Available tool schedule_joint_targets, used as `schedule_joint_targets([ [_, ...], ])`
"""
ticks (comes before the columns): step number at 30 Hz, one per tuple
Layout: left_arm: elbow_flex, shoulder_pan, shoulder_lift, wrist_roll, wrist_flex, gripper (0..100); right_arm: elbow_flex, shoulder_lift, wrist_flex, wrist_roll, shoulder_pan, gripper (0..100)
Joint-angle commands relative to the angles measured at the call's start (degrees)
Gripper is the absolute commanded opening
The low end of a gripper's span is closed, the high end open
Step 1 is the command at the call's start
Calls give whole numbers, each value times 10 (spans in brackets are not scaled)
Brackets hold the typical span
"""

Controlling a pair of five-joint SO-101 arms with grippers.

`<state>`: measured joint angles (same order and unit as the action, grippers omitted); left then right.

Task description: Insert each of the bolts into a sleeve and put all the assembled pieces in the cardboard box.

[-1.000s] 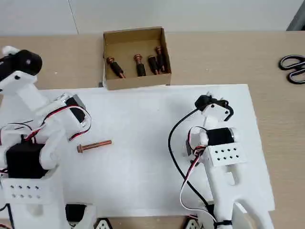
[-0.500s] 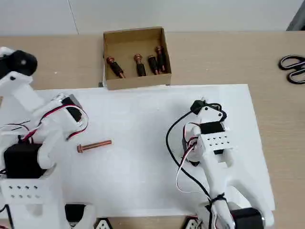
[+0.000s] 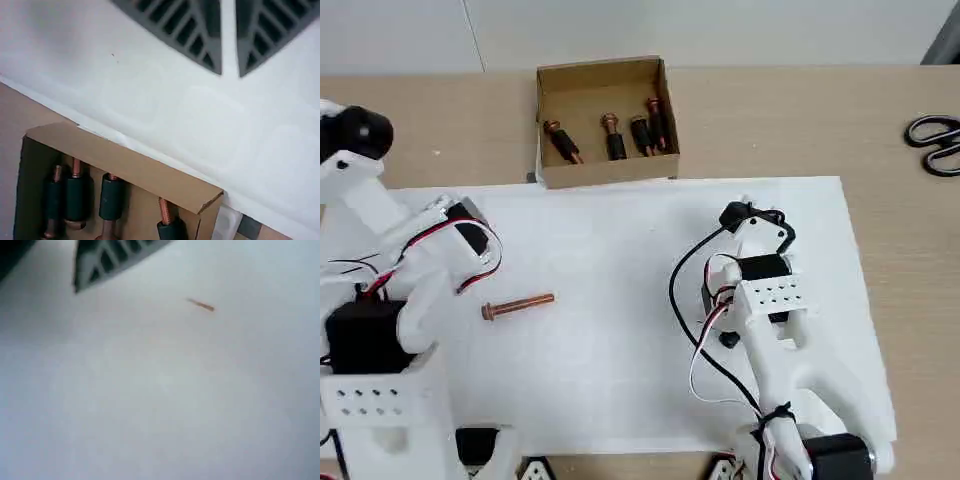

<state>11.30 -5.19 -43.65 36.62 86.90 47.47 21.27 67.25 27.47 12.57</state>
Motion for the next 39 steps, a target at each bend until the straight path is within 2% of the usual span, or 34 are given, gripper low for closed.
schedule_joint_targets([
  [1,-5,-3,-4,-1,1,6,-2,-2,-8,2,0,193],
  [18,-5,-3,-4,-1,1,6,-2,-2,-7,1,0,188],
  [25,-5,-3,-4,-1,1,6,-2,-2,-8,1,0,8],
  [35,-5,-3,-4,-1,1,6,-5,4,1,1,0,3],
  [39,-5,-3,-4,-10,1,6,-53,5,61,1,0,2],
])
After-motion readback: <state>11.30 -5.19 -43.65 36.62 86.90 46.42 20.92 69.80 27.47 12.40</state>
